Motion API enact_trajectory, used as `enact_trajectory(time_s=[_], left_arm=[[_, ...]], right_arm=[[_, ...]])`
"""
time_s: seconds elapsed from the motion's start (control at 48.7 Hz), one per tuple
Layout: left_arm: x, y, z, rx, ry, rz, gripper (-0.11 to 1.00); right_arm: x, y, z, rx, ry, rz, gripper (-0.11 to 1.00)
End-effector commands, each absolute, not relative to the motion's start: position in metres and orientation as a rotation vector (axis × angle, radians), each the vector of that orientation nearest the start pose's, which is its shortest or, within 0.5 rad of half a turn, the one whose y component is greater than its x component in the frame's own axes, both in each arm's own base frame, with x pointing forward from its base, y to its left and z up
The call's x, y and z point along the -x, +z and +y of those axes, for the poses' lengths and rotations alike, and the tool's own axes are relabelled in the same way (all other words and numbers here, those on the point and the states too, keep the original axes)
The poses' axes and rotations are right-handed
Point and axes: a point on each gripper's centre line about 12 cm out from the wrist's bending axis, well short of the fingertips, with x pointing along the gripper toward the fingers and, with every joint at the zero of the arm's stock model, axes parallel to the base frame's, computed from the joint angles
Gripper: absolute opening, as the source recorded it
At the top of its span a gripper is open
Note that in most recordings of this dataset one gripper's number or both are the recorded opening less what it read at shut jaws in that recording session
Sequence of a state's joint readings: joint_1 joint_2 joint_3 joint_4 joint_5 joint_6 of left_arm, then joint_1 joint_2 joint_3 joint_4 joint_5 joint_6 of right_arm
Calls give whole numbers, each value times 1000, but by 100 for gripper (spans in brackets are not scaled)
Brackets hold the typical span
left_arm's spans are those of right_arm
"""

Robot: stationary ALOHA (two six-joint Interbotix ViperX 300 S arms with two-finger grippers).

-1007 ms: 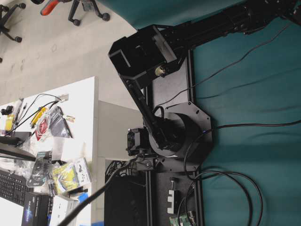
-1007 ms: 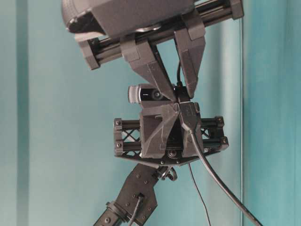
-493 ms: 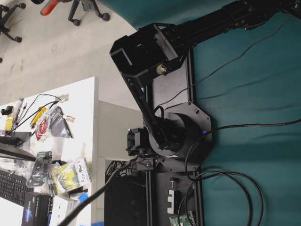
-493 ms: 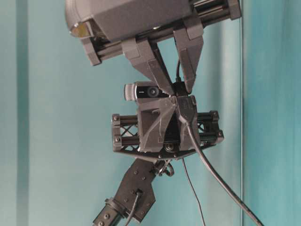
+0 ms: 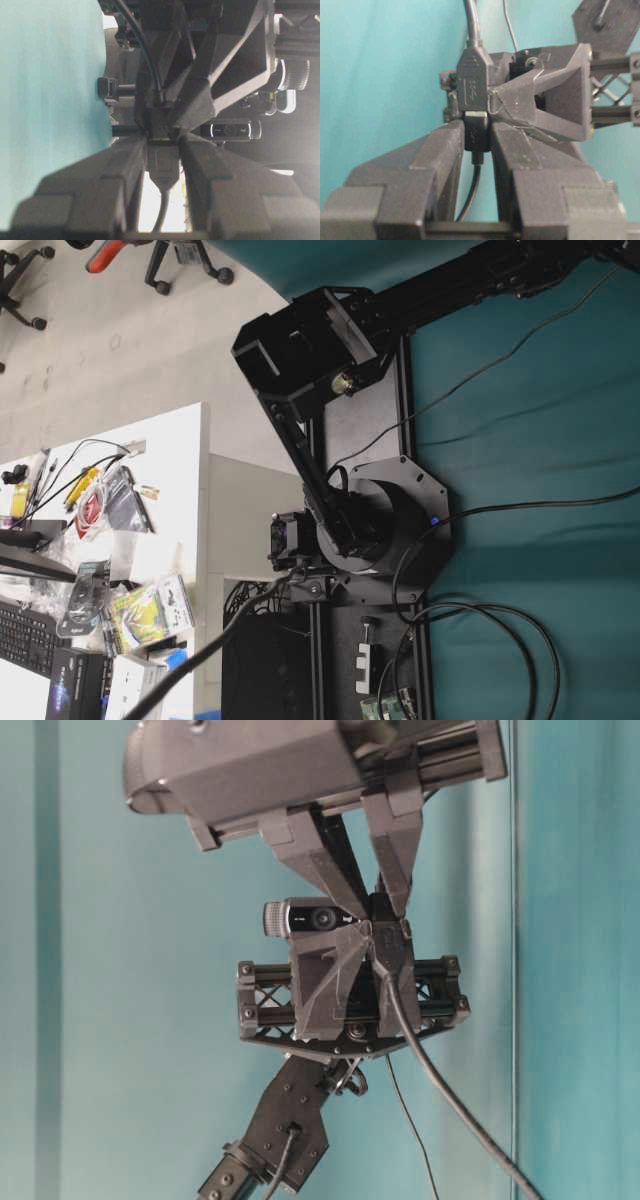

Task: Insert the USB using both arms.
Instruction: 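Open the right gripper and pull it away from the joined connector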

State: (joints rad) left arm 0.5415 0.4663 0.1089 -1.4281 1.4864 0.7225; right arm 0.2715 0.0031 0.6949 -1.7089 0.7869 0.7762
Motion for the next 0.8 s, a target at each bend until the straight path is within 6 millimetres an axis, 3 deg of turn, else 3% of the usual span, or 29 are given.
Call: enact_trajectory(time_s=[0.0,0.103,0.164,0.37,0.534,0.658,0.781], left_arm=[[-441,206,125,1156,-755,811,28],[-441,206,124,1157,-755,812,28],[-441,206,124,1159,-755,813,28],[-440,203,123,1169,-755,822,28],[-432,189,120,1172,-721,876,28],[-426,177,120,1105,-649,950,28],[-425,177,127,967,-534,985,28]], right_arm=[[-374,195,20,1186,-212,685,35],[-374,196,19,1189,-225,685,65],[-373,199,18,1191,-247,684,76],[-364,212,16,1187,-325,675,74],[-348,240,21,1101,-421,636,74],[-332,263,32,1000,-467,595,74],[-319,278,41,856,-499,589,74]])
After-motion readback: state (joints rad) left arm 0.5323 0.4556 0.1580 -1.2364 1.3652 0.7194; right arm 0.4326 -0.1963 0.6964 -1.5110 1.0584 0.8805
